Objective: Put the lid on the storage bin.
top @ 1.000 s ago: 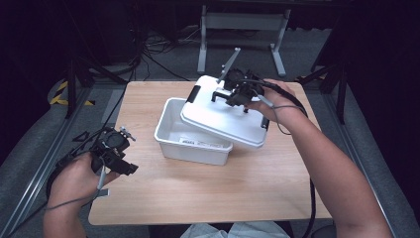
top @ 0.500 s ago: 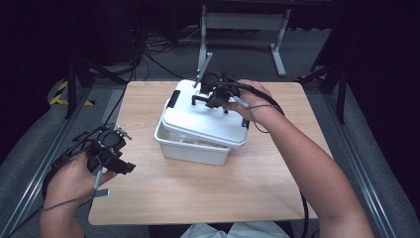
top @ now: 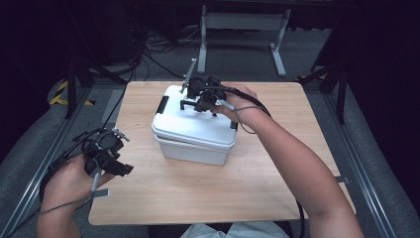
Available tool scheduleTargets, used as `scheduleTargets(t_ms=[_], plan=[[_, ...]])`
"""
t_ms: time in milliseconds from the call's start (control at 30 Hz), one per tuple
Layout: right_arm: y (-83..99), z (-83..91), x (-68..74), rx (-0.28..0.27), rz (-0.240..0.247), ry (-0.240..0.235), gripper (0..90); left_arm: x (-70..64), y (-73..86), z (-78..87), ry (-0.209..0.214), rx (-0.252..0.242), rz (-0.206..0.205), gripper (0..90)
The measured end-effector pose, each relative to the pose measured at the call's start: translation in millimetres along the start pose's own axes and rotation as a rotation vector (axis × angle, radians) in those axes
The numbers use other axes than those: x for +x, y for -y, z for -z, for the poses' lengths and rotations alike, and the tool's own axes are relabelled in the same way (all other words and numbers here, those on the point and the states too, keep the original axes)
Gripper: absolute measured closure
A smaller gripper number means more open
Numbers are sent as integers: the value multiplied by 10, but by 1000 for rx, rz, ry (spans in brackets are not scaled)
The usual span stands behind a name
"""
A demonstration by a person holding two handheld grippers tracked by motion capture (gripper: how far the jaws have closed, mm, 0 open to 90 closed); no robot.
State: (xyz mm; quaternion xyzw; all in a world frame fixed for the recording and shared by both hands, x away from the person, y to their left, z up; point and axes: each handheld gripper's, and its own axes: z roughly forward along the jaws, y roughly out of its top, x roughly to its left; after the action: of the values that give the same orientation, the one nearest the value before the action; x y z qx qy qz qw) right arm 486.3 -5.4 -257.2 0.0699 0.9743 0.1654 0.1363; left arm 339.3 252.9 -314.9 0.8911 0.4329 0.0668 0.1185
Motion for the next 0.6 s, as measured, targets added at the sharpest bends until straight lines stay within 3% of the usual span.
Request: scheduleTargets(t_ms=[300, 600], plan=[[-29, -150, 32, 26, 35, -18, 838, -10, -27, -19, 0, 1, -14, 376], [-5, -242, 24, 39, 47, -6, 837, -3, -25, -24, -3, -1, -11, 371]])
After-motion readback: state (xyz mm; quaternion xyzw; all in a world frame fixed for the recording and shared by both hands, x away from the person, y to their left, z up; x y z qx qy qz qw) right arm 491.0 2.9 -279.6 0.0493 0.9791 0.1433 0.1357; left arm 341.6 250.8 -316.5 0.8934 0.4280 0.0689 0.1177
